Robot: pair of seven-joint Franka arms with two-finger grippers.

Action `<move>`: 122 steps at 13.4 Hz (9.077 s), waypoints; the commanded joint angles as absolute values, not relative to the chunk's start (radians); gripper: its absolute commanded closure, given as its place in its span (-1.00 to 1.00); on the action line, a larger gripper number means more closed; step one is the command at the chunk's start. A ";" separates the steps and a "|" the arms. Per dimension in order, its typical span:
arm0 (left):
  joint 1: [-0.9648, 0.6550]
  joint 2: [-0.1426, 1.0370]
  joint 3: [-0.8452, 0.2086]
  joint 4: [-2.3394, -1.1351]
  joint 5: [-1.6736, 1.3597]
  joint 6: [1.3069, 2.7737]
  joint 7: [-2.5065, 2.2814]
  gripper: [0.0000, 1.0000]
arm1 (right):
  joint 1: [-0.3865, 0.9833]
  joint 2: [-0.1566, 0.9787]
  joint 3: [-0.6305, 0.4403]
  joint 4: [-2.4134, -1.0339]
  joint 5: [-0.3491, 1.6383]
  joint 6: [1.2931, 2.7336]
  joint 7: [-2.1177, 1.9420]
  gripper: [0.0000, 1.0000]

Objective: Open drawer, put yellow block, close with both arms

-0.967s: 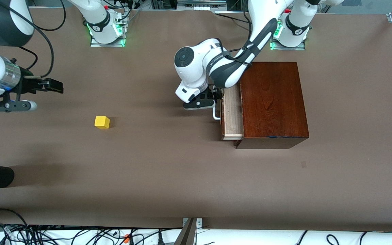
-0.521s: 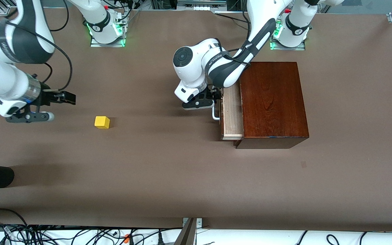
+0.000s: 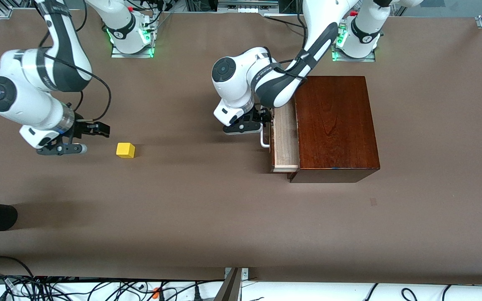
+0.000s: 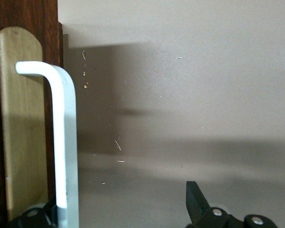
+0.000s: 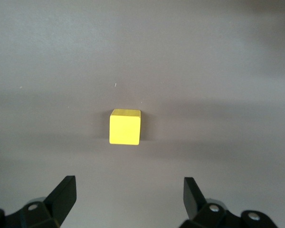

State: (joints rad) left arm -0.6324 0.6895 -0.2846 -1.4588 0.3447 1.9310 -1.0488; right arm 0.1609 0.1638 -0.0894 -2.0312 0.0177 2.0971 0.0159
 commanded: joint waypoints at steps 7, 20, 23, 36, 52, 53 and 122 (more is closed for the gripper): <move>-0.640 0.773 -0.282 -1.296 0.284 1.967 -1.006 -1.00 | 0.163 0.279 -0.075 -2.161 0.061 2.426 0.018 -1.00; -0.628 0.712 -0.293 -1.230 0.308 1.750 -0.928 -1.00 | 0.163 0.390 -0.060 -2.187 0.061 2.585 0.021 -0.71; -0.565 0.623 -0.296 -1.230 0.189 1.712 -0.922 -1.00 | 0.163 0.388 -0.052 -2.221 0.063 2.625 0.025 -0.66; -0.100 0.286 -0.279 -1.258 0.031 1.385 -0.462 -1.00 | 0.163 0.279 0.101 -2.152 0.052 2.433 0.006 0.70; -0.084 0.025 -0.020 -1.628 -0.002 1.632 -0.078 -1.00 | 0.673 0.583 0.383 -1.222 -0.296 1.792 -0.144 0.70; -0.083 0.025 -0.032 -1.626 -0.003 1.629 -0.092 -1.00 | 0.695 0.604 0.382 -1.189 -0.296 1.799 -0.172 0.71; -0.104 0.072 -0.095 -1.508 -0.008 1.511 -0.080 -1.00 | 0.367 0.215 0.092 -1.285 -0.008 1.516 -0.284 -1.00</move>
State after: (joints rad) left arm -0.1044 0.0734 -0.0778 -1.5355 -0.0181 1.5456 -0.0949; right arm 0.3676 0.3547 0.1223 -1.1181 -0.0417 1.5047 -0.3298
